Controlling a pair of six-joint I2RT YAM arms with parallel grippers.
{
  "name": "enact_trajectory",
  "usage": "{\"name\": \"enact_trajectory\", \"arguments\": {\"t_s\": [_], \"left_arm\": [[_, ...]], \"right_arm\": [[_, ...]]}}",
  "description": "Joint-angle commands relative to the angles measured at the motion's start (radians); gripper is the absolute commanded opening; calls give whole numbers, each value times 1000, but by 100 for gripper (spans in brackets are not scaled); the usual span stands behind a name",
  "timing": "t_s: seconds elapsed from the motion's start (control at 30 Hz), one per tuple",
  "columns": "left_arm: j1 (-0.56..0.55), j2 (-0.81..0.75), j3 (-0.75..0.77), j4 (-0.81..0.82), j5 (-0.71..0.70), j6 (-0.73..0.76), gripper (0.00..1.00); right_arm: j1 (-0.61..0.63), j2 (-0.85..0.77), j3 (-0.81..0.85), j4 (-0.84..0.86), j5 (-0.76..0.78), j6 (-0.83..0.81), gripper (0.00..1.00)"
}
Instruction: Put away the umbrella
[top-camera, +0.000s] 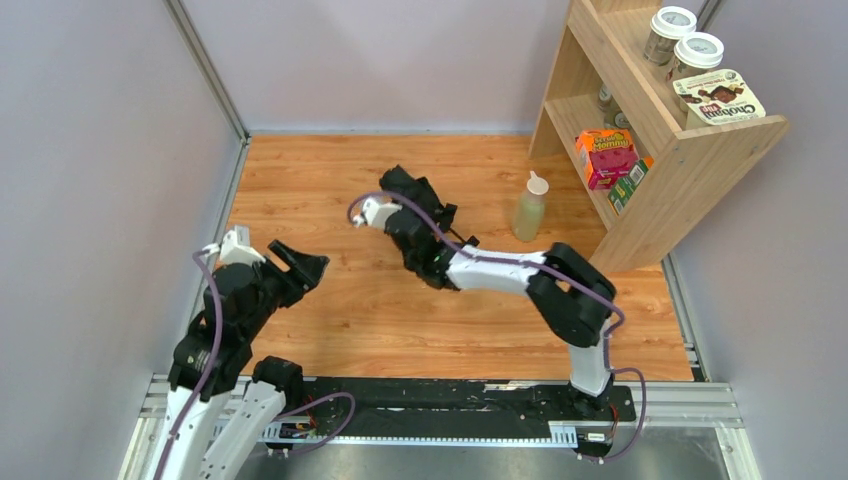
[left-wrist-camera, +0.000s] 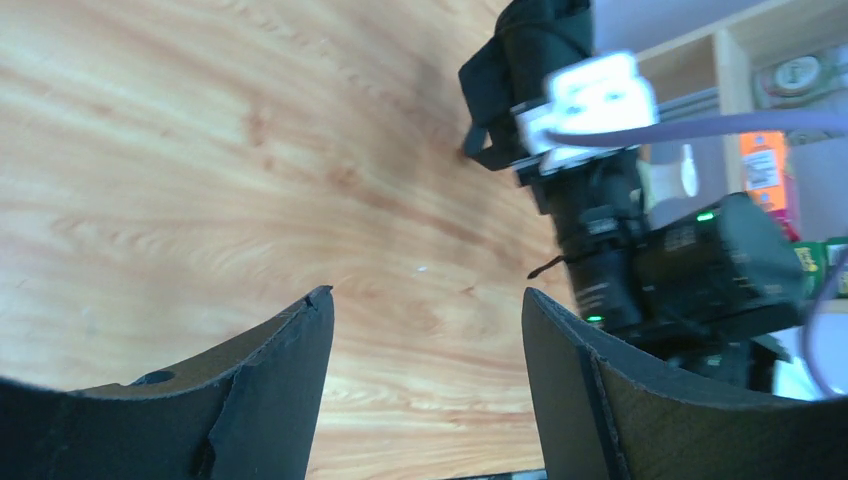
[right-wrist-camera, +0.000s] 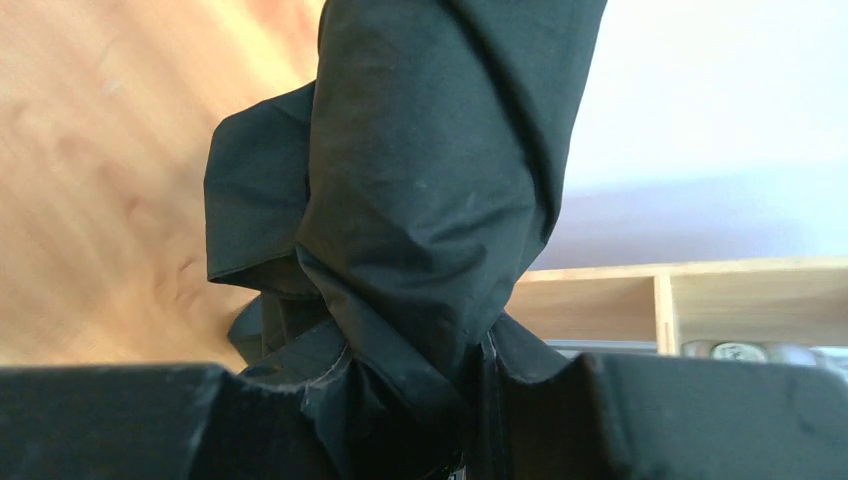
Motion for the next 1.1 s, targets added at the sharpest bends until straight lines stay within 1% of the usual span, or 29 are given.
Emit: {"name": "enact_trajectory", "arguments": {"t_s": [0.0, 0.1, 0.2, 0.27, 0.3, 0.33, 0.37, 0.47, 0.53, 0.57, 0.63, 0.67, 0.7, 0.73, 0.77, 0.8, 0.83, 0.97, 1.0, 1.07], "left_arm": [[2, -166, -47, -205, -102, -29, 74], [2, -272, -56, -305, -180, -49, 74], [2, -378, -71, -383, -211, -63, 73], [2, -409, -91, -417, -202, -84, 73], [2, -415, -99, -427, -184, -97, 72], [2, -423, -117, -431, -167, -118, 72], [2, -421, -123, -435, -141, -130, 72], [2, -414, -136, -454, -121, -213, 71], [2, -410, -139, -440, -99, -253, 72], [2, -410, -142, -402, -88, -262, 72], [2, -383, -195, -318, -29, -299, 73], [4, -369, -218, -279, 35, -317, 75], [2, -330, -267, -212, 68, -357, 76], [2, -311, -290, -184, 130, -377, 77], [2, -267, -336, -118, 149, -411, 76], [2, -247, -355, -93, 174, -420, 77], [4, -205, -390, -26, 179, -428, 77], [4, -69, -461, 146, 169, -472, 77], [2, -49, -470, 237, 182, -477, 77], [5, 34, -504, 348, 215, -503, 77]], "right_arm": [[116, 126, -91, 340, 241, -351, 0], [196, 140, -134, 182, 220, -181, 0], [279, 129, -221, 144, 183, -57, 0], [305, 116, -240, 17, 87, 69, 0], [313, 103, -238, -70, 27, 148, 0], [320, 90, -246, -123, -54, 204, 0], [327, 74, -270, -134, -108, 250, 0], [334, 53, -347, -124, -248, 356, 0], [325, 60, -389, -107, -346, 402, 0], [322, 72, -386, -117, -378, 427, 0], [314, 91, -389, -120, -455, 457, 0], [310, 94, -396, -107, -484, 477, 0], [302, 93, -405, -88, -518, 491, 0], [290, 93, -416, -75, -542, 510, 0], [278, 93, -424, -56, -573, 523, 0], [267, 93, -432, -45, -601, 531, 0], [255, 94, -435, -41, -633, 537, 0], [221, 109, -433, -42, -717, 553, 0], [212, 111, -433, -41, -762, 557, 0], [196, 113, -426, -54, -790, 568, 0]]}}
